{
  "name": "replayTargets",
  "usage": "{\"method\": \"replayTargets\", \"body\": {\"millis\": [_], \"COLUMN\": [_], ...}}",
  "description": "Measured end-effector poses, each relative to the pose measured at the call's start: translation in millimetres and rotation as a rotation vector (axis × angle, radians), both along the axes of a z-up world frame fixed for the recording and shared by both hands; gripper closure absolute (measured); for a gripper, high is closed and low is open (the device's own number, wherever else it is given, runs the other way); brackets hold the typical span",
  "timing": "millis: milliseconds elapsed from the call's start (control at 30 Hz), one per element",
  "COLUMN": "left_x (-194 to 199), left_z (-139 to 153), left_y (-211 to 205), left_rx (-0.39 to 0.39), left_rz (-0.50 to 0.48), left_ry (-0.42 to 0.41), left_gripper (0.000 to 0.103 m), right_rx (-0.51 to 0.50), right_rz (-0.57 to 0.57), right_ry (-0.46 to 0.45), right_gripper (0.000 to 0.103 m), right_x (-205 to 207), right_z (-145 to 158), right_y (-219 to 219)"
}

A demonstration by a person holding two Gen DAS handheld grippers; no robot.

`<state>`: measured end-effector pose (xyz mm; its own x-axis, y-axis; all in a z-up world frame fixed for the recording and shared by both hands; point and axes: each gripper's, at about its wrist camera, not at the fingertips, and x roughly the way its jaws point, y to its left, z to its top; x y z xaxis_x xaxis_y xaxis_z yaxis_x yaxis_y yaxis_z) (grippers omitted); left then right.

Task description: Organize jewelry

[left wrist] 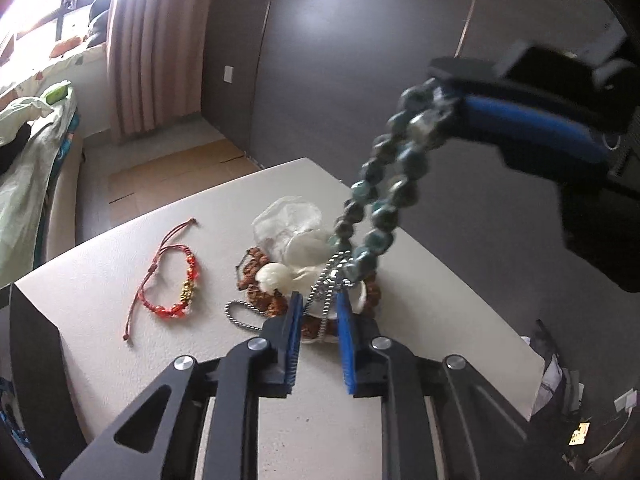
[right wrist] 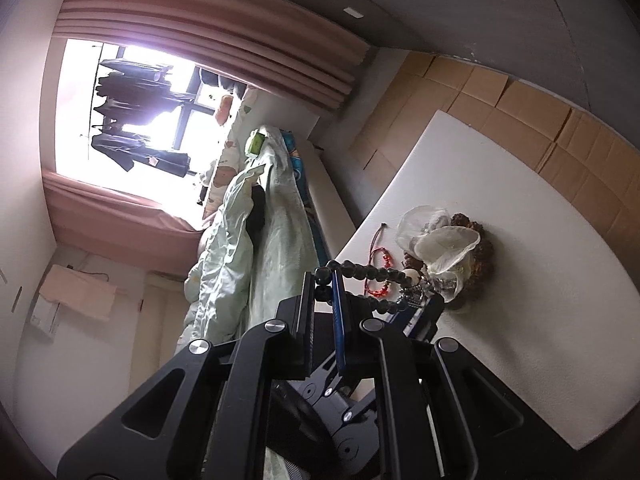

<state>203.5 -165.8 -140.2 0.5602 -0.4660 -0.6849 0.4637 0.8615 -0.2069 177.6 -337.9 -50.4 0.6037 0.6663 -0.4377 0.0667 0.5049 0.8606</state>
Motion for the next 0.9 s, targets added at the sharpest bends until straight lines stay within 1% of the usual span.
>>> {"method": "replayTargets", "body": {"millis": [33, 100, 133, 300, 467, 567, 733, 900], "left_x": [0.0, 0.2, 0.1, -1.4, -8.3, -14.2, -32.0, -46.4], "left_z": [0.0, 0.9, 2.3, 18.5, 34.5, 48.0, 74.7, 95.8], "left_y": [0.7, 3.3, 5.6, 23.6, 36.4, 45.5, 55.4, 66.5], "left_rx": [0.0, -0.005, -0.014, -0.085, -0.102, -0.129, -0.15, -0.179], "left_rz": [0.001, 0.005, 0.01, 0.028, 0.05, 0.065, 0.077, 0.104], "left_ry": [-0.002, -0.008, -0.011, -0.028, -0.048, -0.068, -0.119, -0.159], "left_gripper": [0.089, 0.101, 0.103, 0.103, 0.103, 0.103, 0.103, 0.103], "right_rx": [0.001, 0.005, 0.004, -0.045, -0.083, -0.105, -0.142, -0.185], "right_rz": [0.002, 0.007, 0.006, -0.04, -0.063, -0.068, -0.057, -0.022], "right_ry": [-0.004, -0.015, -0.017, -0.001, 0.025, 0.053, 0.089, 0.11], "right_gripper": [0.093, 0.093, 0.093, 0.093, 0.093, 0.093, 0.093, 0.093], "right_x": [-0.6, -1.0, -0.4, -2.9, -4.1, -3.8, -4.3, -3.8], "right_z": [1.0, 2.9, 2.5, 0.7, -4.3, -10.5, -18.2, -24.5], "right_y": [-0.1, 0.4, 0.2, -5.5, -7.4, -5.0, 3.5, 18.1]}}
